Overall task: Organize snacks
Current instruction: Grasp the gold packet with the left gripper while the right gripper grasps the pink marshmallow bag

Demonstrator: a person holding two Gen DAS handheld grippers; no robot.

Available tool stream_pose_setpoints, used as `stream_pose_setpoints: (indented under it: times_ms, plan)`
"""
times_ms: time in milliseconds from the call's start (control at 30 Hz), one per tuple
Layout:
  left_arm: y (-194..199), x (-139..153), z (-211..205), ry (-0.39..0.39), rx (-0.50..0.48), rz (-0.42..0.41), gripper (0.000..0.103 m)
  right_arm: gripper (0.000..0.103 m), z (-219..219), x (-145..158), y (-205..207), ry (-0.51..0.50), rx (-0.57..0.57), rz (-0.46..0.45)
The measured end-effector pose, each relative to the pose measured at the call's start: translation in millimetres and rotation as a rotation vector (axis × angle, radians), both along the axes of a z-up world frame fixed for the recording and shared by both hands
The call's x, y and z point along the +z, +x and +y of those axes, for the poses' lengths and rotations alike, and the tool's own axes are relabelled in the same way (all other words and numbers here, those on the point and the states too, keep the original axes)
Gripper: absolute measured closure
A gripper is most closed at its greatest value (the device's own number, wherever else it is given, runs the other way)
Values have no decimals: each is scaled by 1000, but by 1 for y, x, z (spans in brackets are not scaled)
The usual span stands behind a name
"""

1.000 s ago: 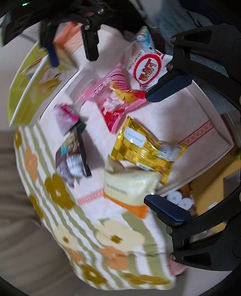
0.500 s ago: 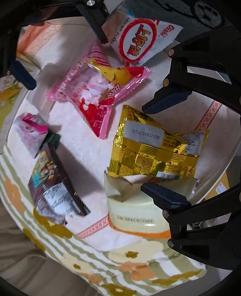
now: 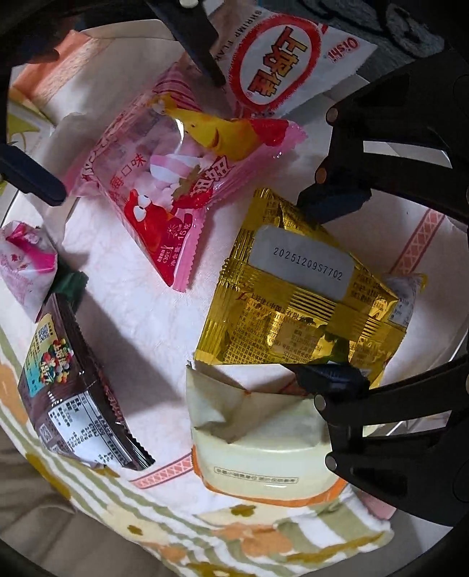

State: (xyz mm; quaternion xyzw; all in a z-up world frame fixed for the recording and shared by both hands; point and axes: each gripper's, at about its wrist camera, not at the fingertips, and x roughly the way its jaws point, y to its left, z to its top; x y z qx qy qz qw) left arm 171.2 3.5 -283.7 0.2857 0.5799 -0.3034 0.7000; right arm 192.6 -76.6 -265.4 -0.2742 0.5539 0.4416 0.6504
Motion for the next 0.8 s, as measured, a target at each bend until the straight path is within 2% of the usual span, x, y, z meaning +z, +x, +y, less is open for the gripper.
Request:
stream_pose_setpoints:
  times_ms: [167, 500, 533, 567, 633, 700, 800]
  plan:
    - [-3, 9, 7, -31, 52, -8, 46, 0, 2, -9, 5, -12, 10, 12]
    - [-6, 33, 30, -91, 229, -16, 46, 1, 10, -36, 18, -47, 45, 14]
    - [-7, 33, 32, -94, 239, -15, 46, 3, 13, -38, 18, -52, 40, 10]
    - [-9, 34, 32, -96, 249, -15, 46, 9, 15, -41, 20, -59, 36, 10]
    - [-3, 32, 35, -98, 265, -14, 46, 12, 18, -44, 22, -53, 27, 12]
    - [-5, 32, 38, -103, 271, -10, 46, 23, 18, -42, 21, -41, 29, 4]
    - [-8, 35, 37, -106, 273, -20, 46, 32, 17, -36, 20, -37, 9, -16]
